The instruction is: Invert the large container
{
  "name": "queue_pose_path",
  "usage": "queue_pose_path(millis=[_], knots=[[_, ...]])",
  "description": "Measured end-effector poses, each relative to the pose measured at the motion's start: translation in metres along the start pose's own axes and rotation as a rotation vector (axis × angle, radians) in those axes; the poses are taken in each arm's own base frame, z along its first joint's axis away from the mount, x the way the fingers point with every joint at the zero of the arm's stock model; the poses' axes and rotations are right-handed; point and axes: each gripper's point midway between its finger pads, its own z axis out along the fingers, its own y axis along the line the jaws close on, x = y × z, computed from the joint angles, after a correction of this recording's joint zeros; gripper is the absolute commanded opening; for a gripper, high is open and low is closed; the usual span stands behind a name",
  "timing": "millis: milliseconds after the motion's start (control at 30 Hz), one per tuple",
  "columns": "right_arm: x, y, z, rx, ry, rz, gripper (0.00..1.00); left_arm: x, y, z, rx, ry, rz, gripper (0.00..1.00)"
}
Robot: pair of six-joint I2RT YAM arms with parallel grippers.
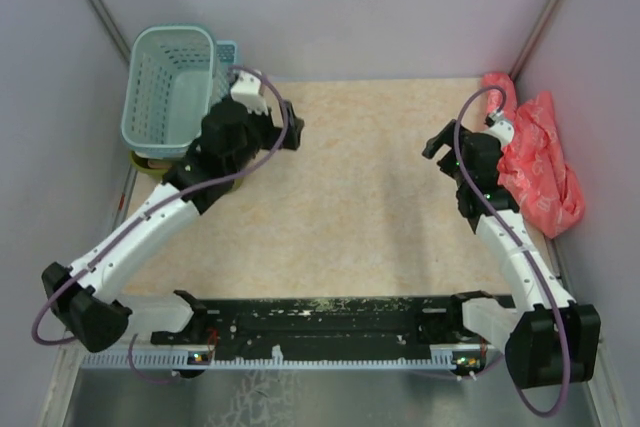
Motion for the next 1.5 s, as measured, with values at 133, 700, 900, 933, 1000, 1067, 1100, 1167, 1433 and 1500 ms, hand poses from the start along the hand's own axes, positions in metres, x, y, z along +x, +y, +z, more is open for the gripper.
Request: queue_pose_path(millis=[133, 700, 900, 933, 1000, 1067, 1100, 1167, 1433, 1500], knots=[[0.004, 0.007, 0.000, -0.022, 0.027, 0.052, 0.94, -0.097, 0.025, 0.002, -0.122, -0.109, -0.040, 1.00], [0.021, 0.014, 0.004, -0.002, 0.179, 0.074, 0.95, -0.096, 0.198, 0.022, -0.520, 0.080, -0.032, 0.91], [0.024, 0.017, 0.003, -0.030, 0.197, 0.045, 0.95, -0.057, 0.202, 0.035, -0.477, 0.187, -0.037, 0.60], [0.024, 0.017, 0.003, -0.030, 0.197, 0.042, 0.95, -0.054, 0.200, 0.036, -0.465, 0.195, -0.036, 0.55], [0.024, 0.017, 0.003, -0.030, 0.197, 0.038, 0.95, -0.050, 0.198, 0.037, -0.446, 0.206, -0.031, 0.43], [0.024, 0.017, 0.003, -0.030, 0.197, 0.035, 0.95, -0.048, 0.197, 0.037, -0.434, 0.214, -0.026, 0.32], [0.024, 0.017, 0.003, -0.030, 0.197, 0.035, 0.95, -0.047, 0.196, 0.037, -0.426, 0.216, -0.025, 0.28], [0.024, 0.017, 0.003, -0.030, 0.197, 0.034, 0.95, -0.048, 0.194, 0.037, -0.413, 0.214, -0.016, 0.18], [0.025, 0.020, 0.002, -0.044, 0.205, 0.042, 0.92, -0.089, 0.174, 0.001, -0.339, 0.110, 0.087, 0.00], [0.026, 0.021, 0.002, -0.048, 0.207, 0.048, 0.92, -0.110, 0.165, -0.018, -0.314, 0.049, 0.116, 0.00]])
